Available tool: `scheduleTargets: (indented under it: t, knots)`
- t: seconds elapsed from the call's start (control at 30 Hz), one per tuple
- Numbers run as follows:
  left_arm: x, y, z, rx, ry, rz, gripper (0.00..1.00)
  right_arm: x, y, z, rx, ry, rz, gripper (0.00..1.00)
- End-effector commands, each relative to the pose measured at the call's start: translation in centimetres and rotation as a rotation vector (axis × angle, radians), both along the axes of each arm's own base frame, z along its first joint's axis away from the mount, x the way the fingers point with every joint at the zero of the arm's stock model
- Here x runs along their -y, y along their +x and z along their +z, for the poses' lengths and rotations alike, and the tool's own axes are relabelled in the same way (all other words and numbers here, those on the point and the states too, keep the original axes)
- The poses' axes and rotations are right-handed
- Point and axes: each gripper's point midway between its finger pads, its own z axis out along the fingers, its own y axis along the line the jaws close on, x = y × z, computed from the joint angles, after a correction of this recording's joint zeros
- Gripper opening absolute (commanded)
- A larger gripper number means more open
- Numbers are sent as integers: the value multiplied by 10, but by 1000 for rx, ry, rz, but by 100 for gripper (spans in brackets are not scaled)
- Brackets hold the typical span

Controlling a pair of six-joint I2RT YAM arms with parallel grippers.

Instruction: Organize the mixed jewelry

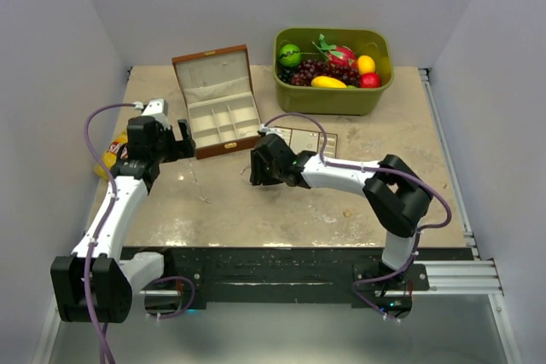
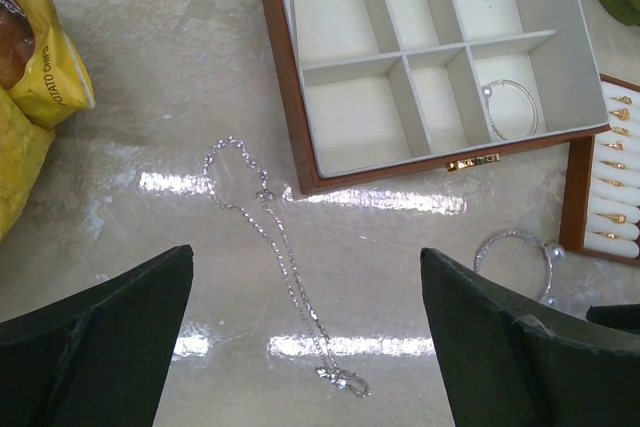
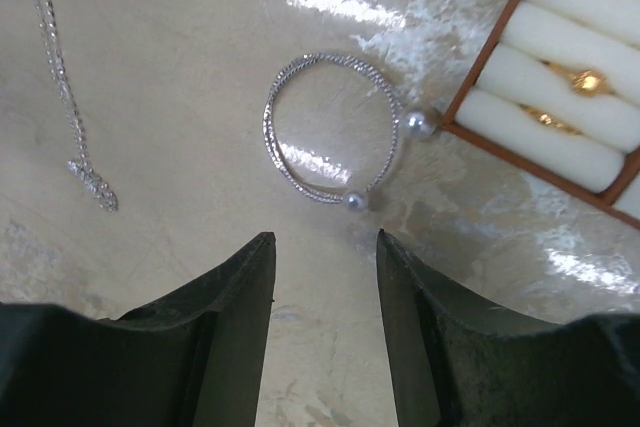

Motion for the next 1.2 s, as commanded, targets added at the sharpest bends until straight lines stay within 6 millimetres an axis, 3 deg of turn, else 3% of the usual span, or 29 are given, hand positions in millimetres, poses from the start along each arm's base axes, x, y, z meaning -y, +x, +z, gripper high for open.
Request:
scheduleTargets:
  t: [0.0,0.23,0.37,0.6,0.9,1.0,1.17]
  knots:
    - [2,10,15,48,-15,-2,100,-18,10,13,29,37,-66,48]
    - [4,10,14,44,-19,-9,100,-11,19,4,55,-32,-156,48]
    - [4,10,14,44,-21,-9,100,-5,22,-11,36,-85,-198,49]
    - [4,10,15,47,-21,-9,100,-11,26,-26,16,-99,-218,48]
    - [5,9,15,46,-23,-12,100,-7,23,-33,14,-127,-212,38]
    - [5,9,16,49,-23,-12,100,-6,22,-34,13,-129,-210,29]
    - [6,9,15,47,-27,-18,100,-7,21,-26,27,-119,-197,25]
